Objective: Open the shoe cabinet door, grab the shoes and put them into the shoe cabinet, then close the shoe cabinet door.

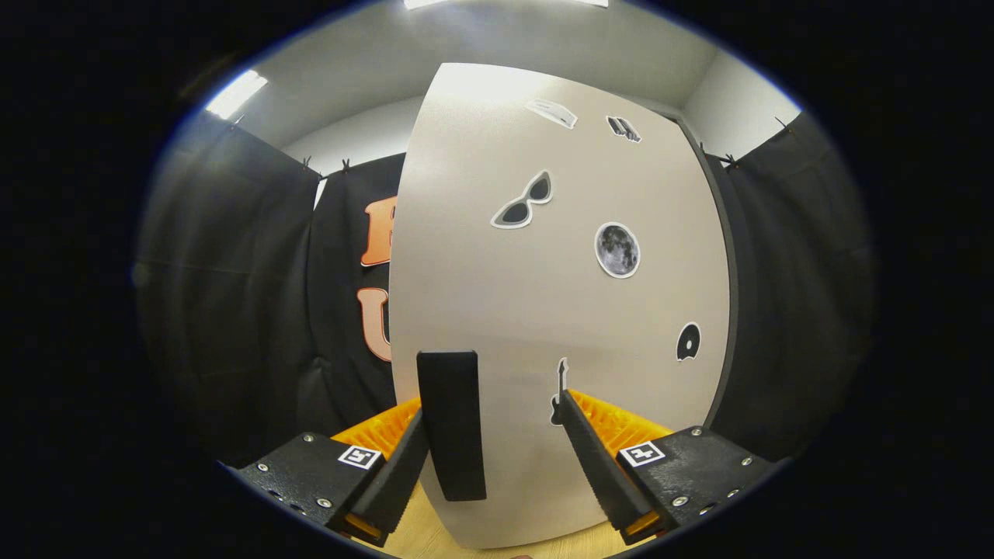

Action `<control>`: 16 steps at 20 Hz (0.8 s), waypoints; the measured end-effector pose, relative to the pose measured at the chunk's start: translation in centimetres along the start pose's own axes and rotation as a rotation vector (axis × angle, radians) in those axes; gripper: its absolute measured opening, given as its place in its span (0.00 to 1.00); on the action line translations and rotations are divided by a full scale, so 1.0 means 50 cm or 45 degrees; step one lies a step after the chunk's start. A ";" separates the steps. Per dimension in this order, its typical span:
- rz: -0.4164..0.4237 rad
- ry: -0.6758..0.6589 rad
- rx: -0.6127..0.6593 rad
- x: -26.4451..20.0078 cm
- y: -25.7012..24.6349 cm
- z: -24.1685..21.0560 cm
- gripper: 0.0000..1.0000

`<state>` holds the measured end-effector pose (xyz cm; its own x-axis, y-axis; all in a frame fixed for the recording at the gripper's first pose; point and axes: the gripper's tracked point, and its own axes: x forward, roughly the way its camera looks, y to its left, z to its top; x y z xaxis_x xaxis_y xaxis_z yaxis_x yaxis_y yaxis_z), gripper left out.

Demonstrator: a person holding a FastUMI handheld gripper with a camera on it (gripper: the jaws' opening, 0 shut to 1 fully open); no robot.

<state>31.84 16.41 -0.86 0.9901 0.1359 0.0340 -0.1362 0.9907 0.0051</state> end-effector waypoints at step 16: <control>-0.109 0.041 -0.001 0.014 -0.003 0.008 0.96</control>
<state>32.54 16.37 -0.44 0.9987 0.0509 0.0016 -0.0509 0.9987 0.0059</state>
